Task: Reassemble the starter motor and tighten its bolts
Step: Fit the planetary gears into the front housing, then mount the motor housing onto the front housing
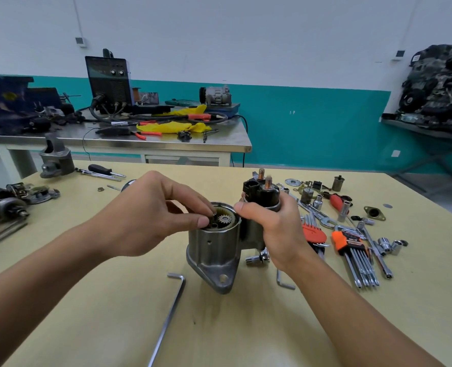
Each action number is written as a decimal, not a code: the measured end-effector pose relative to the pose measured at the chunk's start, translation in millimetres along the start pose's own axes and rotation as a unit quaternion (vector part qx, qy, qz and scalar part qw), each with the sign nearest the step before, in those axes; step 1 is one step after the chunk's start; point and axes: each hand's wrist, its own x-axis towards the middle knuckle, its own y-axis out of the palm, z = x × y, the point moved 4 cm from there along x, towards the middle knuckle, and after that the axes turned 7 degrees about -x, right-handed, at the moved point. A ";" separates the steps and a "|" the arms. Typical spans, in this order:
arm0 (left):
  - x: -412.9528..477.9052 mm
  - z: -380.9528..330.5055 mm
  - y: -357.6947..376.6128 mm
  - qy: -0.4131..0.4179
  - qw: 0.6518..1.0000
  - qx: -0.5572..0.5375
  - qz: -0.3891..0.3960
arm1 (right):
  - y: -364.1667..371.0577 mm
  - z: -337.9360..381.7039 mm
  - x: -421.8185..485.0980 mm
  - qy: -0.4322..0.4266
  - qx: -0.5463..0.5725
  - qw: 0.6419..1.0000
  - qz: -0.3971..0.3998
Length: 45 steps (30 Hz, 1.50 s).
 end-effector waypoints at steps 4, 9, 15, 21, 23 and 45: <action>1.7 -1.8 1.9 0.000 0.998 0.022 0.067 | 0.5 0.6 -0.4 -0.002 -0.006 1.000 0.006; 6.9 -2.3 -5.4 -0.027 0.996 0.063 0.056 | 0.2 0.1 0.4 -0.001 -0.001 1.000 0.009; 12.4 -13.6 0.1 -0.030 0.966 0.239 0.090 | 0.7 -1.1 -0.3 -0.003 0.003 1.000 0.011; 21.2 -17.9 -3.7 -0.003 0.971 0.228 0.068 | -1.2 -2.8 1.3 0.011 0.025 1.000 0.007; 24.4 -4.2 -2.3 -0.050 0.995 0.089 0.014 | -0.9 -1.4 0.6 0.005 0.019 1.000 0.007; -2.7 43.1 37.4 0.121 0.987 -0.032 -0.102 | -0.6 -0.6 -0.1 -0.006 0.024 1.000 -0.002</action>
